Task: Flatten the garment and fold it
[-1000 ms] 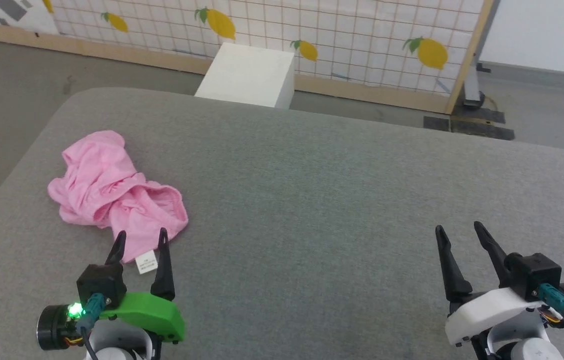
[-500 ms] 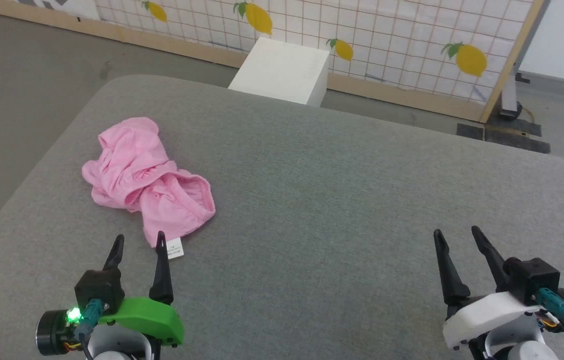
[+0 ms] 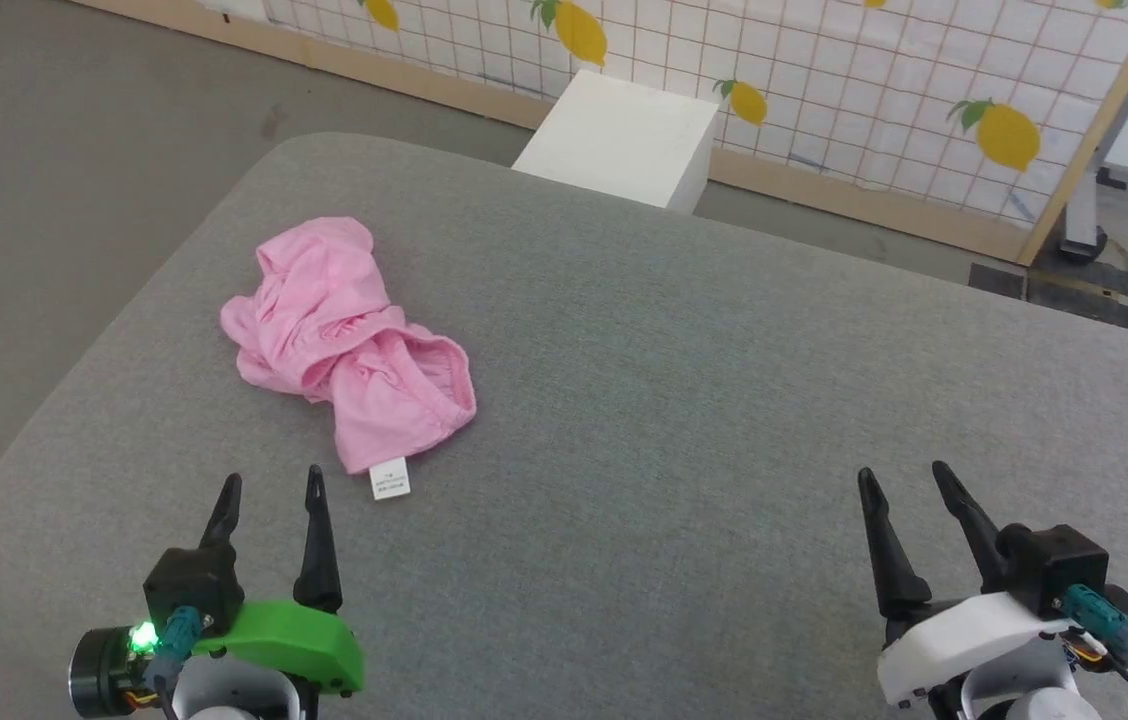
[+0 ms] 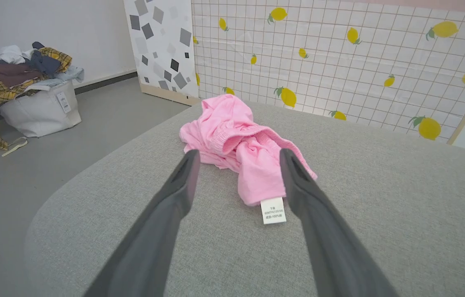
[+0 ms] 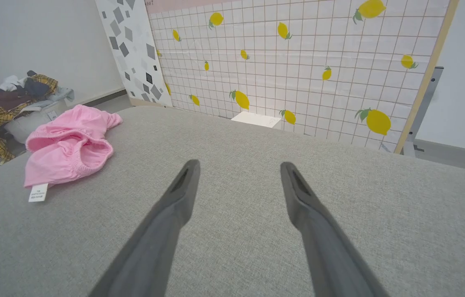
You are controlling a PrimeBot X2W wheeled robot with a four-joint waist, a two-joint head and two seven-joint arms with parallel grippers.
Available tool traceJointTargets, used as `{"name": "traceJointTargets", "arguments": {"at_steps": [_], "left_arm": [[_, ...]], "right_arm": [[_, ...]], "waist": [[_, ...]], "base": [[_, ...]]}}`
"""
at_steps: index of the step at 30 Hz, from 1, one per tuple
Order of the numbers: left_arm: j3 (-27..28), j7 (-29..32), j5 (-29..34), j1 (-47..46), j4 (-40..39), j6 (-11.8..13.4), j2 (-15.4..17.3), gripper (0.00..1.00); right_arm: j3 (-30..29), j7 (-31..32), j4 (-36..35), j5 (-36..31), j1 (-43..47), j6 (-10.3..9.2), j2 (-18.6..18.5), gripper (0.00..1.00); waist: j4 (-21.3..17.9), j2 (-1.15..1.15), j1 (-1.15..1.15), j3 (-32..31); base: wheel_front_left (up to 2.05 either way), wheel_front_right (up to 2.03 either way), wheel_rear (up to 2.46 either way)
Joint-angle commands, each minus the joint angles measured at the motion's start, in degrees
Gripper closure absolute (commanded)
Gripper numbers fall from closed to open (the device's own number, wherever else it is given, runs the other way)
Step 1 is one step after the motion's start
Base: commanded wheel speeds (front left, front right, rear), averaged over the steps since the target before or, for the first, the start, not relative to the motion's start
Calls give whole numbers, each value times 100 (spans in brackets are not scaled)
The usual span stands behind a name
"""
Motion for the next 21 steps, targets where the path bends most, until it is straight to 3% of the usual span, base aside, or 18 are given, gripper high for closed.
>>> {"name": "traceJointTargets", "arguments": {"at_steps": [1, 21], "left_arm": [[11, -87, -75, 87, 32, 28, 36, 0], [59, -322, -234, 110, 159, 82, 55, 0]], "right_arm": [[16, -70, 45, 68, 84, -5, -1, 0], [38, -212, 229, 118, 79, -6, -1, 0]], "waist": [[71, 29, 0, 10], [490, 36, 0, 53]], "base": [[0, 0, 0], [0, 0, 0]]}}
